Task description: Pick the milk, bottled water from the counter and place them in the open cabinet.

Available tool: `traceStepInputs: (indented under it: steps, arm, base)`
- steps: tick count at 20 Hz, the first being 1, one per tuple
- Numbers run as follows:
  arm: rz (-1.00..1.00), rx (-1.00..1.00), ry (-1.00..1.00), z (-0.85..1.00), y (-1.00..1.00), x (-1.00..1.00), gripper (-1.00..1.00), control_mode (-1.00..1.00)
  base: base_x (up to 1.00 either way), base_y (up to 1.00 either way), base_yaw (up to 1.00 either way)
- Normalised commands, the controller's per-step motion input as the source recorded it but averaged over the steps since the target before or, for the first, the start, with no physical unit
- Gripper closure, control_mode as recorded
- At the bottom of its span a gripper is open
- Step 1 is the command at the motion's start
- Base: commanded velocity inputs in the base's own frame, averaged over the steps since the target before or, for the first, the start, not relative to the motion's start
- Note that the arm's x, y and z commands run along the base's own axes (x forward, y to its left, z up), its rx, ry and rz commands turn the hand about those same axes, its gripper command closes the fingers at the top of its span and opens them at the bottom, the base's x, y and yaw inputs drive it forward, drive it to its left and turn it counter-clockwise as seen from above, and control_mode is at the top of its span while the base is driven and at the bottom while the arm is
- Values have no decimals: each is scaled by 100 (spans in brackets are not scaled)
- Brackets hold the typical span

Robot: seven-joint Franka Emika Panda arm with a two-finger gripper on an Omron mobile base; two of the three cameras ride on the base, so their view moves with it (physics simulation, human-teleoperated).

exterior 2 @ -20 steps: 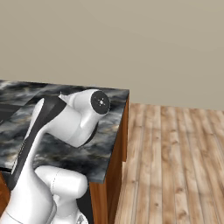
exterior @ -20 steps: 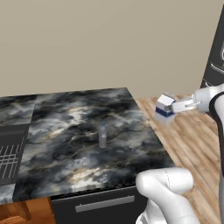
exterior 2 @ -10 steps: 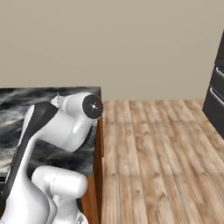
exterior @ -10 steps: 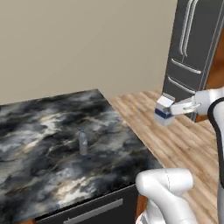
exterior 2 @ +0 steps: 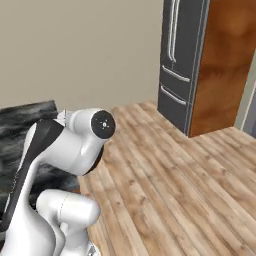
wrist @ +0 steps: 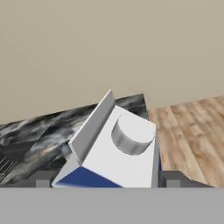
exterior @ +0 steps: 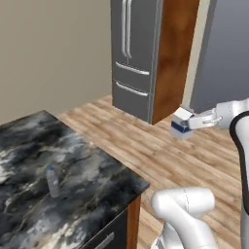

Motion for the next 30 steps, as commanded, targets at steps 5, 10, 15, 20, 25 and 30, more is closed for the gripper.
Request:
traceStepInputs:
  steps: [5,10,15,20,25,30]
  arm:
    - [0,0,0,0,0,0,100,100]
    - [0,0,0,0,0,0,100,100]
    - [0,0,0,0,0,0,100,100]
    - [0,0,0,0,0,0,100,100]
    - [0,0,0,0,0,0,100,100]
    - [0,0,0,0,0,0,100,100]
  base:
    - [-5,-11,-61]
    - [0,-13,-63]
    - [0,-12,-62]
    - [0,-10,-62]
    - [0,-8,-62]
    - [0,-7,-60]
